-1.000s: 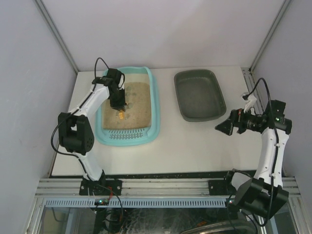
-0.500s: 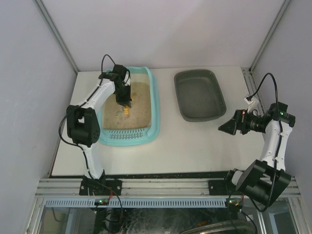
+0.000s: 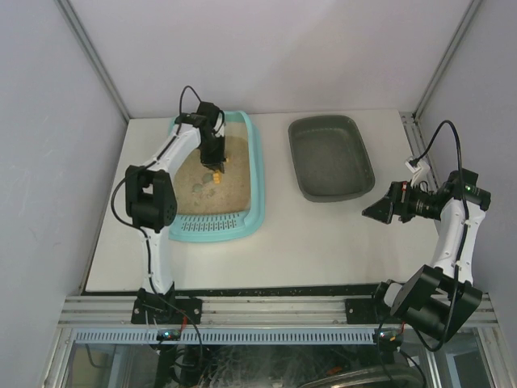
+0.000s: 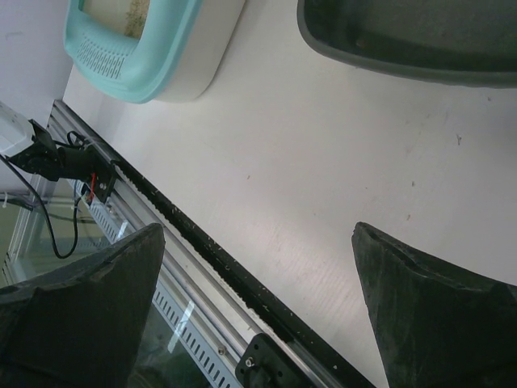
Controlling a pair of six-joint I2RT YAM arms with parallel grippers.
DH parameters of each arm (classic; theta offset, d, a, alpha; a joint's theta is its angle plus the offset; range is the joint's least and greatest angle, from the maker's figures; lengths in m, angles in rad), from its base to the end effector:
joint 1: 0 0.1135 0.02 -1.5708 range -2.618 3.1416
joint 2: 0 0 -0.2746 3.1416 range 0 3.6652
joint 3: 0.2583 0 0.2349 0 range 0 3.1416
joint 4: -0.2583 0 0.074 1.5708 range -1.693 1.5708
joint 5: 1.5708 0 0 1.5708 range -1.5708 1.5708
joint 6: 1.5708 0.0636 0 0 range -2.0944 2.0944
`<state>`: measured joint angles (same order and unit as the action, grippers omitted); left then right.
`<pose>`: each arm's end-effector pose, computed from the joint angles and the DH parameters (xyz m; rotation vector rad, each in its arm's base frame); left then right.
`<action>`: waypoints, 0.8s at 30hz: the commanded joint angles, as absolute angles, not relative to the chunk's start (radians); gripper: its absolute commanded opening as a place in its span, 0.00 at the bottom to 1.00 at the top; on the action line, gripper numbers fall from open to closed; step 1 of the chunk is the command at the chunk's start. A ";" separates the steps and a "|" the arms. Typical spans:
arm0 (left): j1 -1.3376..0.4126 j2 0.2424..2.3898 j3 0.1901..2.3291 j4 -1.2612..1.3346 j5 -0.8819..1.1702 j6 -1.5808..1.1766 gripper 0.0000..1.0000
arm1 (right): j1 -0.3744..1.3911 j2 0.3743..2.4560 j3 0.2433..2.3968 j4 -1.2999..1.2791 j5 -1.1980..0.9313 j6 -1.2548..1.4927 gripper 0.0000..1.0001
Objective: Clean the litter box
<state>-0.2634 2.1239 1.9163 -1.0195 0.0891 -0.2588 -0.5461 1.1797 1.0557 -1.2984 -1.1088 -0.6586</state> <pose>0.4283 -0.1214 0.2297 0.0283 2.8219 -0.2480 0.1691 -0.0361 0.2976 -0.2244 2.1877 1.0283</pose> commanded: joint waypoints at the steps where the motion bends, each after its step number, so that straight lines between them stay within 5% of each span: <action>1: -0.289 2.152 1.981 -1.029 0.149 -0.232 0.00 | -0.553 1.175 1.091 -1.286 -1.137 -0.677 1.00; 24: -0.281 1.918 1.595 -0.706 0.469 -0.268 0.00 | -0.552 1.161 1.091 -1.292 -1.139 -0.691 1.00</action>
